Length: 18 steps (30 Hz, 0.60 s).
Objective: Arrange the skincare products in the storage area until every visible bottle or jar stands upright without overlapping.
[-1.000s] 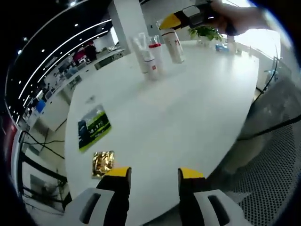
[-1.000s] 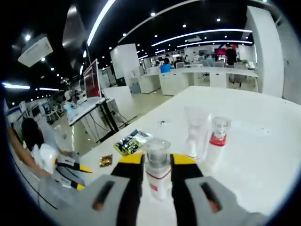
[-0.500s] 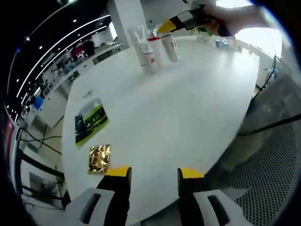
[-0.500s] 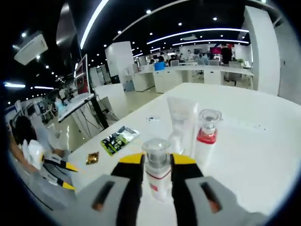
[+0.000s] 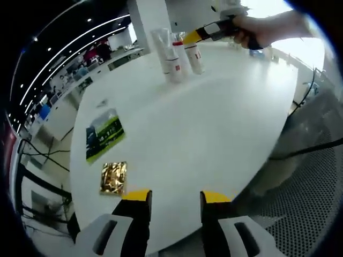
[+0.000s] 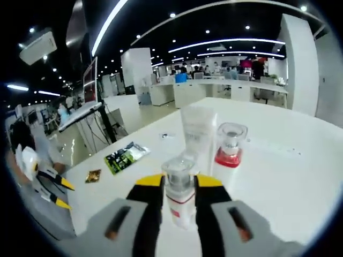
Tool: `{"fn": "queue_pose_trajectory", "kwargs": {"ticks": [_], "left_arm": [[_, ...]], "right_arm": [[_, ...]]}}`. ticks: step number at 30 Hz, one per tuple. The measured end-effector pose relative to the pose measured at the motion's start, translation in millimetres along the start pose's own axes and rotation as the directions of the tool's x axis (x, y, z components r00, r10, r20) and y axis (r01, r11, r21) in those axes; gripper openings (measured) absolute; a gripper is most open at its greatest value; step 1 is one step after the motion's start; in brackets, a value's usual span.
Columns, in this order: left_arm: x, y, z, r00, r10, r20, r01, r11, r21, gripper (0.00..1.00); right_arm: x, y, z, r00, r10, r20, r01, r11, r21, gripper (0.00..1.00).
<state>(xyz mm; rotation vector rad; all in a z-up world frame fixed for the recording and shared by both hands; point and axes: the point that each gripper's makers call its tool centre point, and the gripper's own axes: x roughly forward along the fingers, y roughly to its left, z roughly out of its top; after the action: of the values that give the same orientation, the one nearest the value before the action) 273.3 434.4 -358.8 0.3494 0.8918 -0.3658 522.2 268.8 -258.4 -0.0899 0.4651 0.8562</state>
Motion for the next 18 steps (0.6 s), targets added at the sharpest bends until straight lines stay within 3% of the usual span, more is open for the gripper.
{"fn": "queue_pose_trajectory", "kwargs": {"ticks": [7, 15, 18], "left_arm": [[0.7, 0.7, -3.3, 1.000, -0.001, -0.012, 0.001, 1.000, -0.007, 0.36], [1.5, 1.1, -5.2, 1.000, -0.003, -0.019, 0.003, 1.000, -0.011, 0.35], [1.7, 0.9, -5.2, 1.000, -0.004, -0.018, 0.004, 1.000, -0.012, 0.35]], "right_arm": [[7.5, -4.0, -1.6, 1.000, -0.015, 0.024, 0.016, 1.000, -0.027, 0.22], [10.2, -19.7, -2.1, 0.992, -0.073, 0.105, 0.074, 0.997, -0.013, 0.22], [11.3, -24.9, -7.8, 0.992, -0.084, 0.095, 0.086, 0.996, -0.010, 0.22]]}}
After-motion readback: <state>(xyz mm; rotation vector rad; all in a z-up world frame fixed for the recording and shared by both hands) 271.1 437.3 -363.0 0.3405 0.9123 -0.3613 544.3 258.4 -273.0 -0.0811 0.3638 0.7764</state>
